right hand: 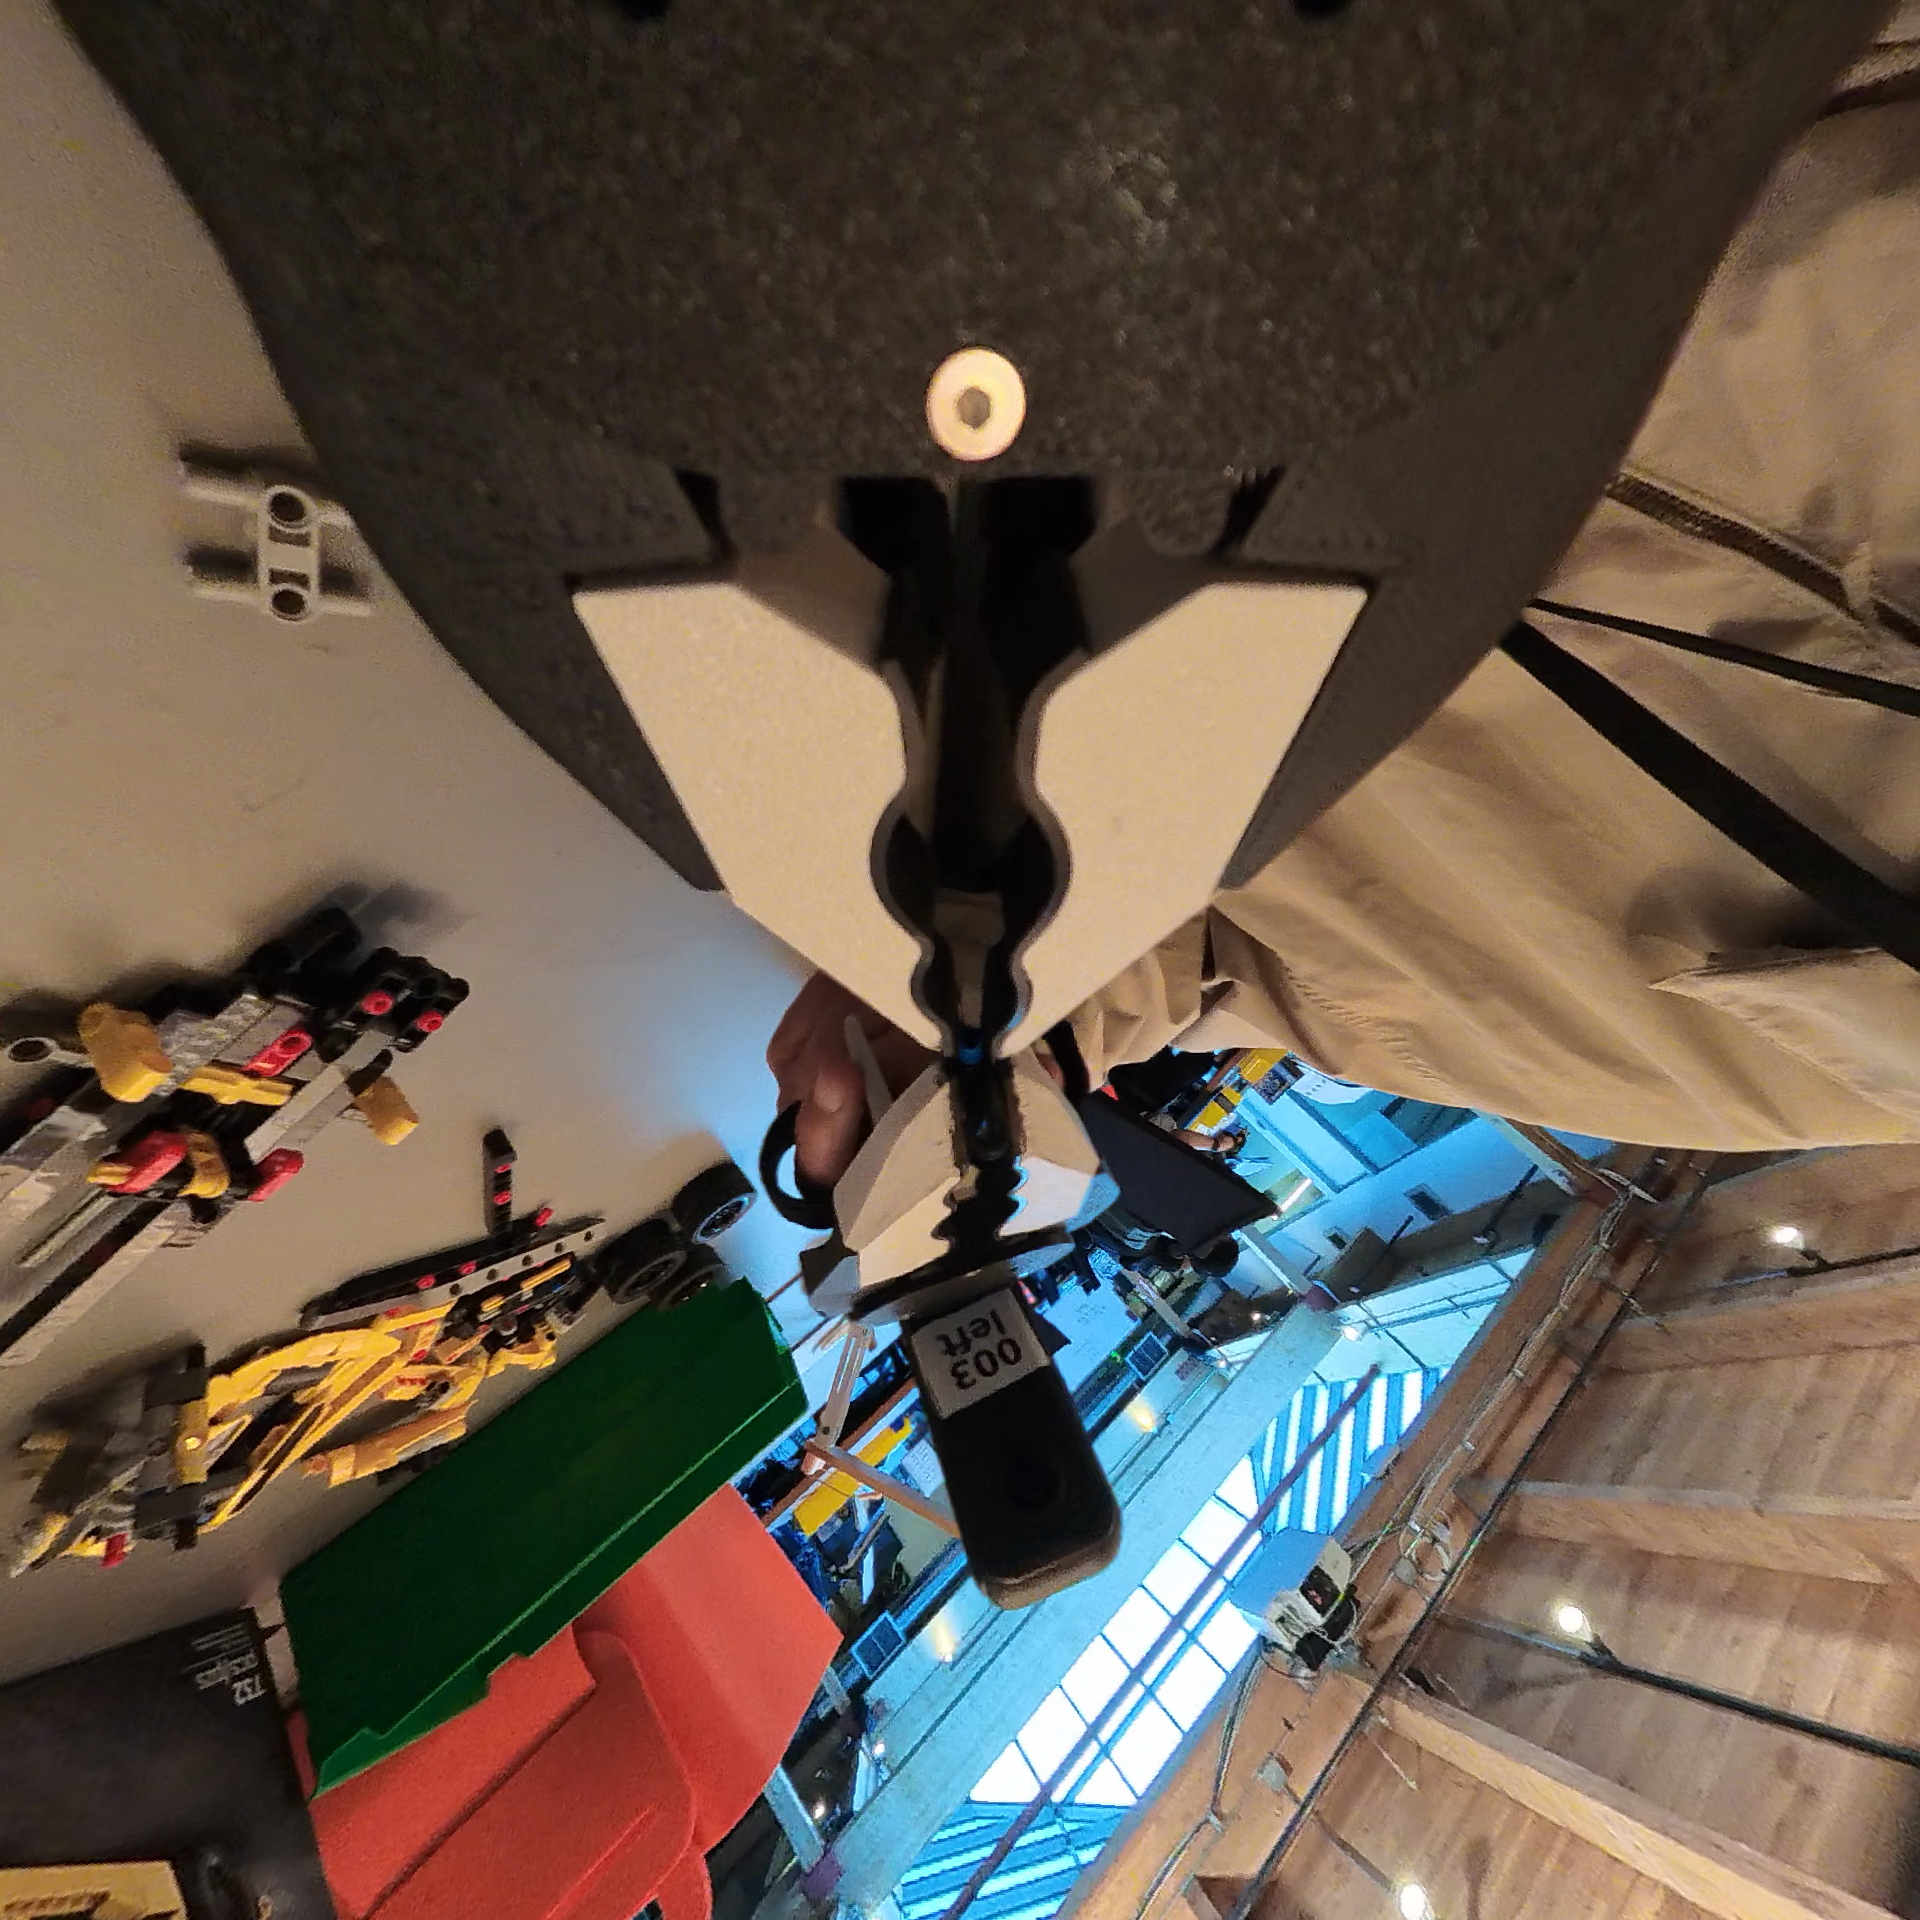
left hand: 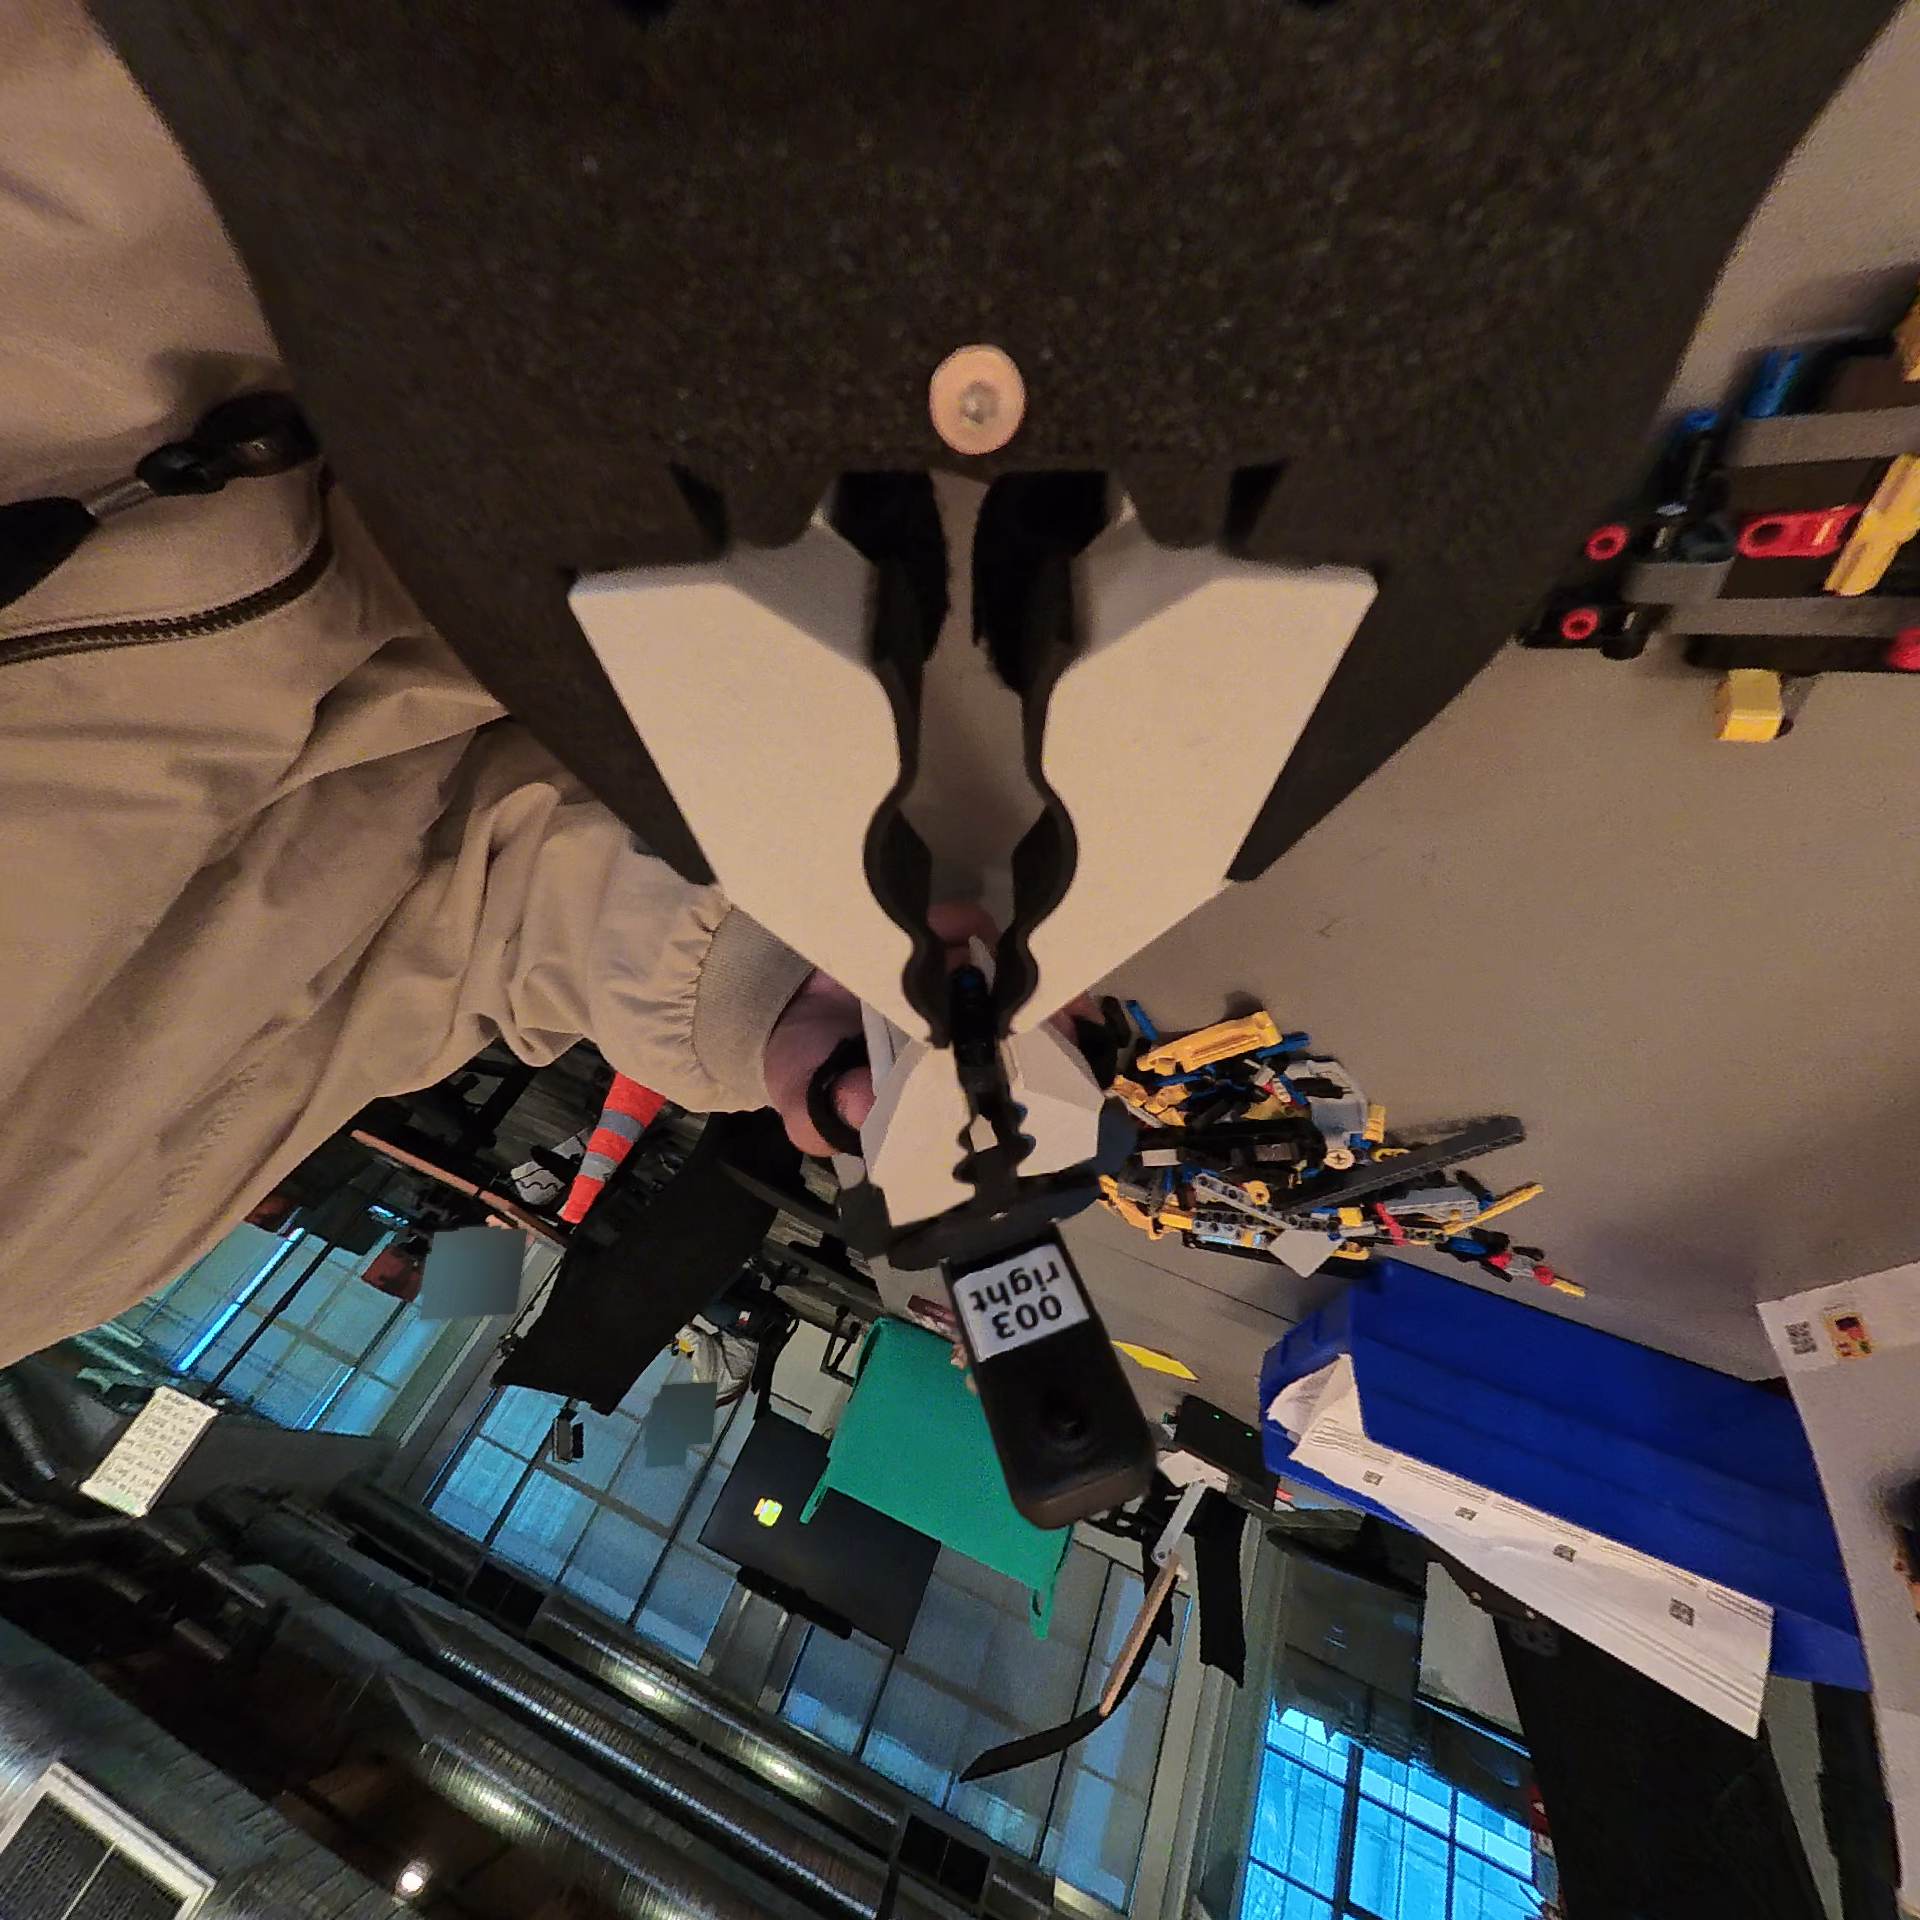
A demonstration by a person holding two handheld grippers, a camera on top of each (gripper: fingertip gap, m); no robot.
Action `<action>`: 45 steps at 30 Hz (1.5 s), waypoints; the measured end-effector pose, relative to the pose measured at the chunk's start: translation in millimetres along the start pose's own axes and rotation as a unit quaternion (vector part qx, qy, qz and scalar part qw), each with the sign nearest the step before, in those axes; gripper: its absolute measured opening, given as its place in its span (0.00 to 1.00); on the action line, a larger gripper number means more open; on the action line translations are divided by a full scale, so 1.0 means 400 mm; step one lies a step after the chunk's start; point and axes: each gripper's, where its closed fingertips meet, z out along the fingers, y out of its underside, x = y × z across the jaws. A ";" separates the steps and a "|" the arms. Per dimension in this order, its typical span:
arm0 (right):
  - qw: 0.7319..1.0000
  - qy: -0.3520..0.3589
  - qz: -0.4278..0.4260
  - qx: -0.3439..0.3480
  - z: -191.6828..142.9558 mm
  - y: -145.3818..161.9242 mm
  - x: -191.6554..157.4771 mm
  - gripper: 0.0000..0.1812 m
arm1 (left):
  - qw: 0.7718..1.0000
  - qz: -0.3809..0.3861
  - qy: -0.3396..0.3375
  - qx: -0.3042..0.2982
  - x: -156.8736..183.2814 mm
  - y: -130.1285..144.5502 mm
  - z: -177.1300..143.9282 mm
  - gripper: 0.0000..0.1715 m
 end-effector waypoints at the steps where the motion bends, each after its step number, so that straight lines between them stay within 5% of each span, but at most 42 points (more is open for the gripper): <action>1: 1.000 0.003 -0.002 0.002 -0.003 -0.002 0.003 0.01 | 1.000 0.007 -0.002 -0.007 -0.001 0.006 0.000 0.04; 11: 1.000 0.002 -0.013 0.010 -0.012 -0.010 0.001 0.01 | 0.999 0.034 -0.009 0.007 -0.003 0.004 0.006 0.03; 14: 0.990 -0.015 0.008 0.141 -0.147 -0.127 0.001 0.01 | 0.996 0.001 -0.024 0.091 -0.037 -0.074 -0.085 0.03; 18: 0.981 0.186 -0.057 0.019 -0.299 -0.080 0.096 0.01 | 0.996 -0.009 -0.044 0.073 -0.070 -0.067 -0.094 0.03; 19: 0.960 0.274 -0.060 -0.009 -0.366 -0.072 0.148 0.02 | 0.997 -0.020 -0.054 0.054 -0.081 -0.044 -0.074 0.03; 21: 0.872 0.479 -0.080 -0.059 -0.554 -0.057 0.254 0.02 | 0.995 -0.015 -0.094 0.002 -0.114 0.009 -0.042 0.04; 24: 0.810 0.574 -0.085 -0.089 -0.674 -0.040 0.288 0.05 | 0.985 0.013 -0.162 -0.050 -0.159 0.058 -0.017 0.04; 28: 0.815 0.556 -0.156 -0.046 -0.587 -0.101 0.248 0.11 | 0.958 0.087 -0.248 -0.114 -0.207 0.098 -0.015 0.04; 33: 0.931 0.338 -0.133 -0.015 -0.167 -0.047 0.178 0.22 | 0.944 0.141 -0.262 -0.139 -0.197 0.112 0.001 0.04; 35: 0.947 0.301 -0.113 -0.010 -0.067 -0.013 0.178 0.21 | 0.940 0.162 -0.263 -0.147 -0.187 0.116 0.010 0.04; 42: 0.958 0.277 -0.079 -0.011 -0.026 0.007 0.167 0.04 | 0.933 0.195 -0.265 -0.146 -0.167 0.110 0.020 0.04; 45: 0.936 0.336 -0.106 0.009 -0.116 -0.041 0.178 0.04 | 0.937 0.186 -0.262 -0.135 -0.163 0.101 0.017 0.06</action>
